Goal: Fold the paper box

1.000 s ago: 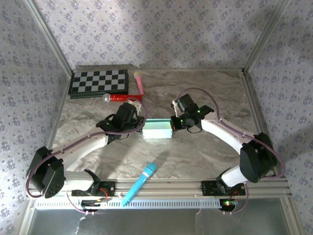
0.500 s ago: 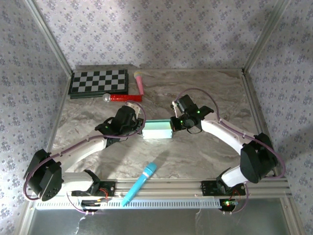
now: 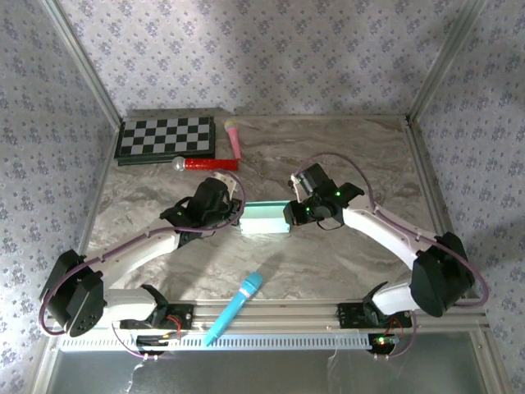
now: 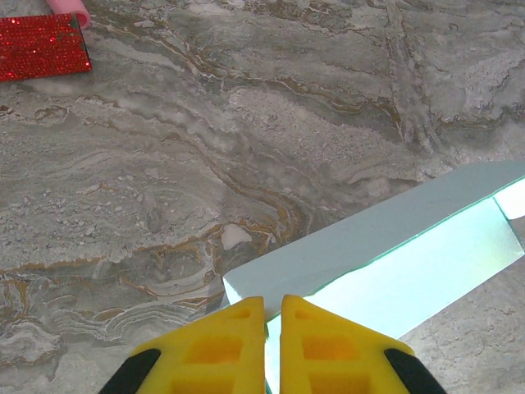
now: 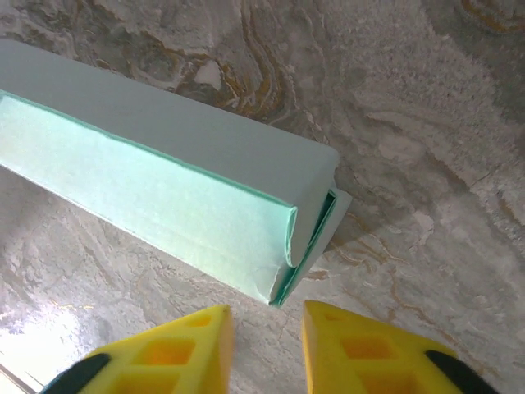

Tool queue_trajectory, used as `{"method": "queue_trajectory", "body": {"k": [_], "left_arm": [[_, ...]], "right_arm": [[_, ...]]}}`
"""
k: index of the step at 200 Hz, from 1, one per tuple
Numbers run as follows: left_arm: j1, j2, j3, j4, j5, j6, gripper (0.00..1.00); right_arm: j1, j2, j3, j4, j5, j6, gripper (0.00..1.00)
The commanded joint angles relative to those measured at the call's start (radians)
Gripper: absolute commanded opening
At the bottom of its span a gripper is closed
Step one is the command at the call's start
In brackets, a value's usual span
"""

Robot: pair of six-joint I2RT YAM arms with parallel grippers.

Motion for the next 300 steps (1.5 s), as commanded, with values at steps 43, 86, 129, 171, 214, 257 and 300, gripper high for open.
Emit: {"method": "queue_trajectory", "body": {"k": [43, 86, 129, 171, 214, 257, 300], "left_arm": [[-0.013, 0.054, -0.038, -0.171, 0.035, 0.007, 0.10], [-0.014, 0.060, -0.035, -0.171, 0.035, 0.007, 0.10], [-0.014, 0.062, -0.034, -0.171, 0.034, 0.008, 0.10], [-0.015, 0.065, -0.033, -0.173, 0.035, 0.011, 0.10], [-0.015, 0.064, -0.038, -0.171, 0.037, 0.012, 0.10], [-0.016, 0.064, -0.044, -0.171, 0.041, 0.012, 0.10], [-0.023, 0.057, -0.069, -0.168, 0.044, 0.002, 0.09]], "right_arm": [[-0.058, -0.085, -0.028, 0.038, -0.011, 0.049, 0.37], [-0.070, -0.039, 0.005, 0.044, -0.034, 0.010, 0.33], [-0.066, -0.018, 0.014, 0.065, -0.040, -0.002, 0.31], [-0.068, 0.009, 0.023, 0.073, -0.034, -0.003, 0.31], [-0.066, 0.040, 0.021, 0.090, -0.031, -0.003, 0.24], [-0.052, 0.045, 0.002, 0.091, -0.041, 0.002, 0.09], [-0.031, 0.045, -0.033, 0.068, -0.031, 0.000, 0.02]]}}
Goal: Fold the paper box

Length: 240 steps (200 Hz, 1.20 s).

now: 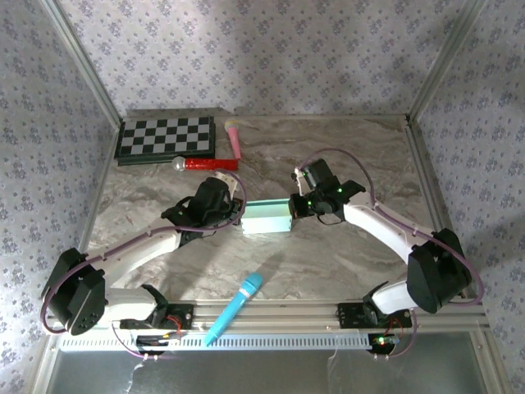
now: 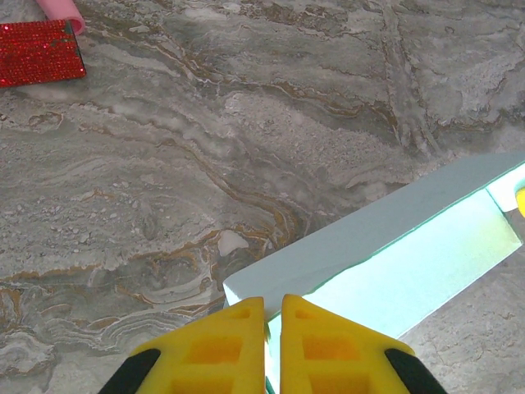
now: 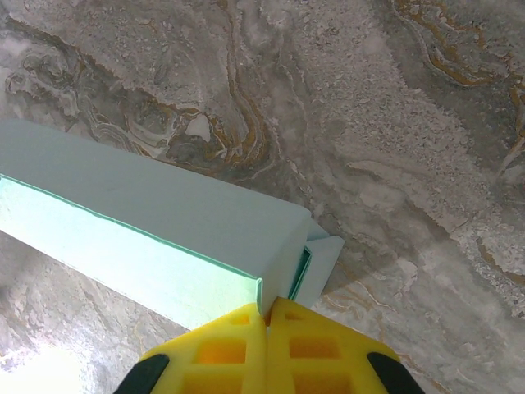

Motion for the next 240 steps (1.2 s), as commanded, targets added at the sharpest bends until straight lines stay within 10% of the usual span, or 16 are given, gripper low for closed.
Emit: {"method": "queue_trajectory", "body": {"k": [1, 148, 240], "left_arm": [[-0.021, 0.043, -0.069, -0.187, 0.042, -0.001, 0.09], [-0.038, 0.028, -0.138, -0.173, 0.031, -0.027, 0.10], [-0.040, 0.028, -0.131, -0.181, 0.019, -0.021, 0.09]], "right_arm": [[0.023, 0.005, -0.029, -0.028, -0.011, -0.003, 0.02], [0.060, 0.019, -0.061, -0.070, -0.014, -0.020, 0.00], [-0.015, -0.156, -0.041, -0.046, -0.062, 0.018, 0.30]]}}
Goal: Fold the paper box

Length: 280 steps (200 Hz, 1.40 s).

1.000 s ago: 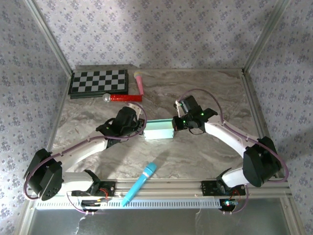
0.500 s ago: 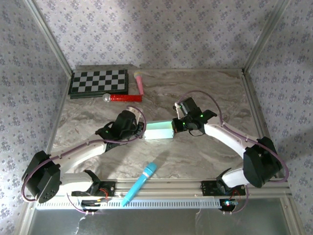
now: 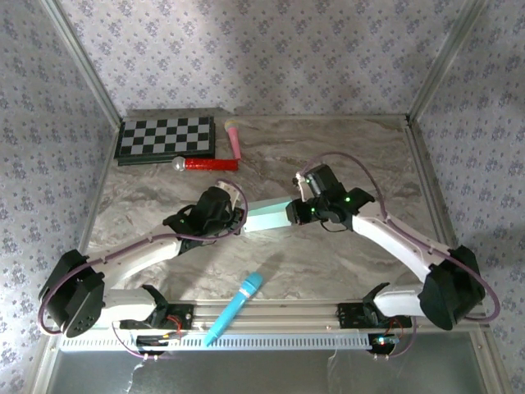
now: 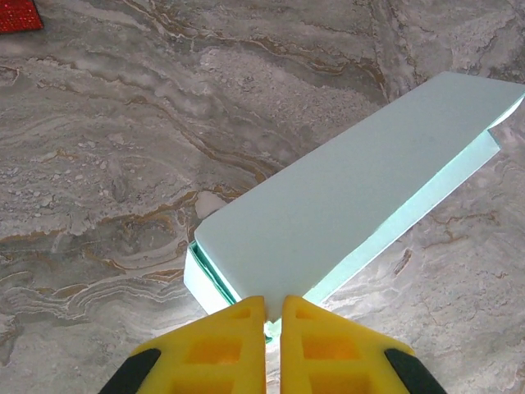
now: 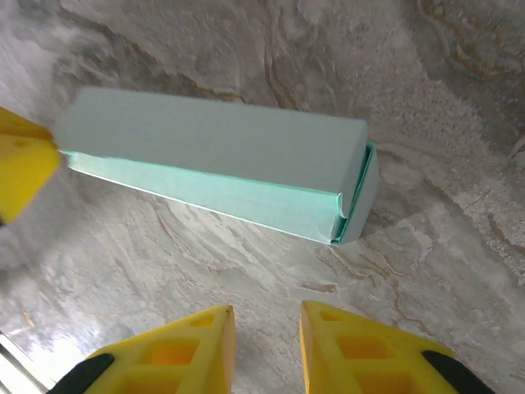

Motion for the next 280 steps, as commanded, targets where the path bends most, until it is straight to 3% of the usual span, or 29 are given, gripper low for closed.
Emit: {"method": "queue_trajectory", "body": {"k": [1, 131, 162, 220, 280], "left_arm": [[-0.003, 0.048, -0.055, -0.212, 0.007, -0.009, 0.09], [-0.002, 0.056, -0.049, -0.217, 0.000, -0.001, 0.09], [-0.002, 0.061, -0.049, -0.214, 0.001, 0.000, 0.09], [-0.003, 0.063, -0.055, -0.212, -0.004, -0.006, 0.09], [-0.002, 0.081, -0.069, -0.208, -0.012, -0.019, 0.11]], "right_arm": [[-0.043, -0.014, -0.001, -0.007, -0.059, 0.019, 0.30], [-0.125, 0.182, 0.159, 0.007, -0.088, 0.026, 0.43], [-0.120, 0.227, 0.151, -0.008, -0.096, 0.030, 0.40], [-0.085, 0.226, 0.037, 0.015, -0.076, 0.056, 0.23], [-0.078, 0.233, -0.059, 0.038, -0.033, 0.071, 0.21]]}}
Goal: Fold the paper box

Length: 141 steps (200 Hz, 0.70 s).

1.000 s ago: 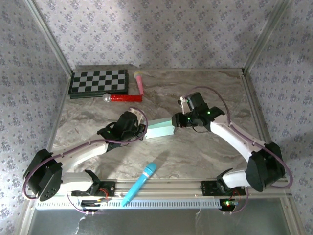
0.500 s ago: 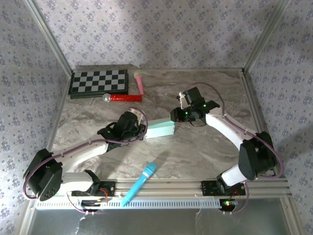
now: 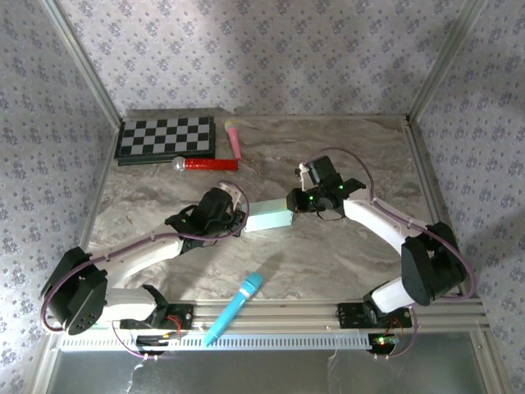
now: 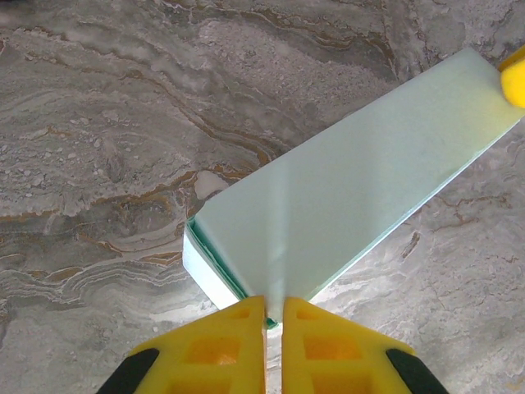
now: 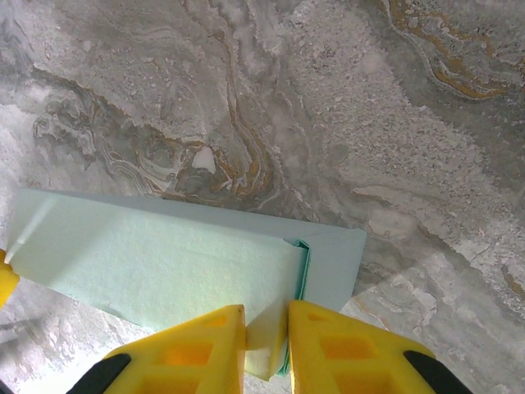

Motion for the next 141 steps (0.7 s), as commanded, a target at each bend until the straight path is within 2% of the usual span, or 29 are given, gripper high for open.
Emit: {"method": "queue_trajectory", "body": {"k": [1, 75, 141], "left_arm": [[0.000, 0.060, -0.068, -0.188, -0.019, -0.016, 0.11], [-0.001, 0.019, -0.072, -0.212, -0.047, -0.020, 0.19], [0.008, -0.134, 0.005, -0.267, -0.110, 0.010, 0.36]], "right_arm": [[0.015, 0.045, -0.074, -0.101, 0.051, 0.011, 0.21], [0.049, 0.083, -0.084, -0.148, 0.137, -0.006, 0.21], [0.055, 0.048, -0.028, -0.161, 0.136, -0.007, 0.21]]}}
